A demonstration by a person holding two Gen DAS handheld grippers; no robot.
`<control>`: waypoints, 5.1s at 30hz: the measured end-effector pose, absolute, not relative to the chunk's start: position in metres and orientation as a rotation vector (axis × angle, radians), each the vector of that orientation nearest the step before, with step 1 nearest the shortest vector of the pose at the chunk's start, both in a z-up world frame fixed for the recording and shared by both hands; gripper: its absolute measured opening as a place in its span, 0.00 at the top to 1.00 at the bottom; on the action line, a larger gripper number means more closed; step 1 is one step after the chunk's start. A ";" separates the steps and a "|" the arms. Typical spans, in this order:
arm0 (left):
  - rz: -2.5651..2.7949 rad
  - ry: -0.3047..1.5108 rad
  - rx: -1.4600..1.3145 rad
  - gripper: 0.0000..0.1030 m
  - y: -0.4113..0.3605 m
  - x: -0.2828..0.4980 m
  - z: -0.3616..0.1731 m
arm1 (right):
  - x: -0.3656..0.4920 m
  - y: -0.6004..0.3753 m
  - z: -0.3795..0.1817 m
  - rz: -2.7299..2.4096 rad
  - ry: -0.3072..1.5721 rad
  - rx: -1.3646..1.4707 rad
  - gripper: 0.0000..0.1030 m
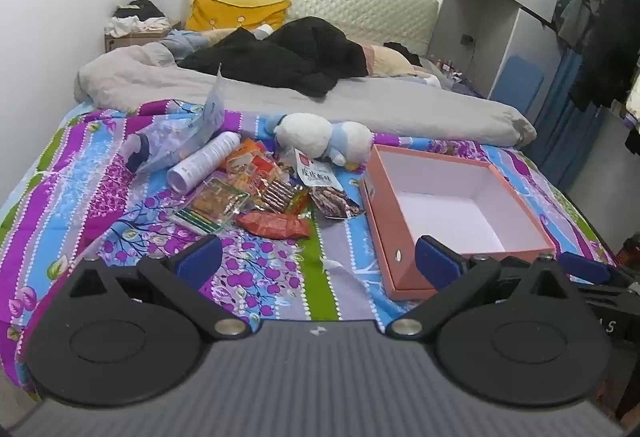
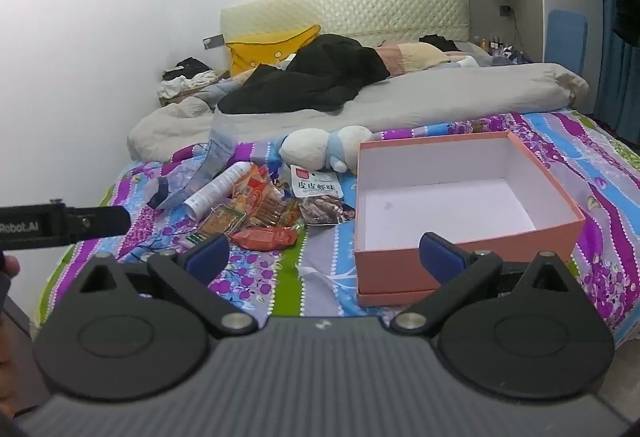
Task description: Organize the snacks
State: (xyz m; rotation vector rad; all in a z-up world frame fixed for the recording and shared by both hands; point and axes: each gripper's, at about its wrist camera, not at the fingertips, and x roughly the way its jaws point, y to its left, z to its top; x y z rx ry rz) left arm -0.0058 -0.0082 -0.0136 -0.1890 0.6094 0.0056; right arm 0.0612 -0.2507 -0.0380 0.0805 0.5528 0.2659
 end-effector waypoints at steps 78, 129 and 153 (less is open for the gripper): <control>0.008 0.714 -0.175 0.00 0.028 0.063 -0.077 | 0.094 -0.221 -0.092 0.317 0.606 0.027 0.00; -0.157 0.901 0.022 0.00 0.184 0.372 -0.298 | 0.345 -0.047 -0.272 0.834 0.642 -0.416 0.07; -0.198 0.927 -0.086 0.11 0.159 0.324 -0.284 | 0.306 -0.074 -0.249 0.726 0.740 -0.384 0.20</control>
